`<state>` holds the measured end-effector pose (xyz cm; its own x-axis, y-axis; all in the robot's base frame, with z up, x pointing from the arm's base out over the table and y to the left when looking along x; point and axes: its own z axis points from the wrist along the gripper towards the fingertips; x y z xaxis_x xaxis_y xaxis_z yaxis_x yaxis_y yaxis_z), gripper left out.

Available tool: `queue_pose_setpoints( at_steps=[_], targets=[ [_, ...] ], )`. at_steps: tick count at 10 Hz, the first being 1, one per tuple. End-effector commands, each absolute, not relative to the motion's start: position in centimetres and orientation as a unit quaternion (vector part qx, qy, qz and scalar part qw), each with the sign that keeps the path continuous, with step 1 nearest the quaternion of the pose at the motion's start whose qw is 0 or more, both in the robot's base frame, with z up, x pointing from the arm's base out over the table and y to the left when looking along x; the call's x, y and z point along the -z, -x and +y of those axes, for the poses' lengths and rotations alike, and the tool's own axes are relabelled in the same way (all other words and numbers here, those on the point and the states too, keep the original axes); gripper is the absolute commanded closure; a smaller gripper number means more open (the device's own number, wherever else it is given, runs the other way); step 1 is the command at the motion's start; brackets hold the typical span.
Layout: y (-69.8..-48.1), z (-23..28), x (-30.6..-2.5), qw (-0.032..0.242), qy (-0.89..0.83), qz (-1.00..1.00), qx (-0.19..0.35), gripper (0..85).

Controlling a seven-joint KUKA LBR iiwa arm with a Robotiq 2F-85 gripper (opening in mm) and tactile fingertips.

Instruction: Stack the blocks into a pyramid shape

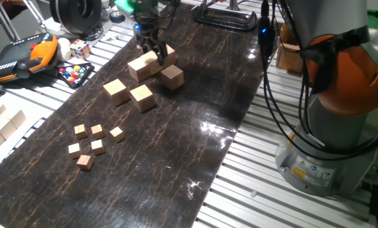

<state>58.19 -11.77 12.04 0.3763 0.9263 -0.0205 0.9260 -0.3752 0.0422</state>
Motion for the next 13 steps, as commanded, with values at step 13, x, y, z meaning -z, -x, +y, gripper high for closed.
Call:
queue_pose_setpoints(
  at_steps=[13],
  targets=[
    [-53.4, -12.8, -6.6, 0.003, -0.835, 0.549, -0.025, 0.0]
  ],
)
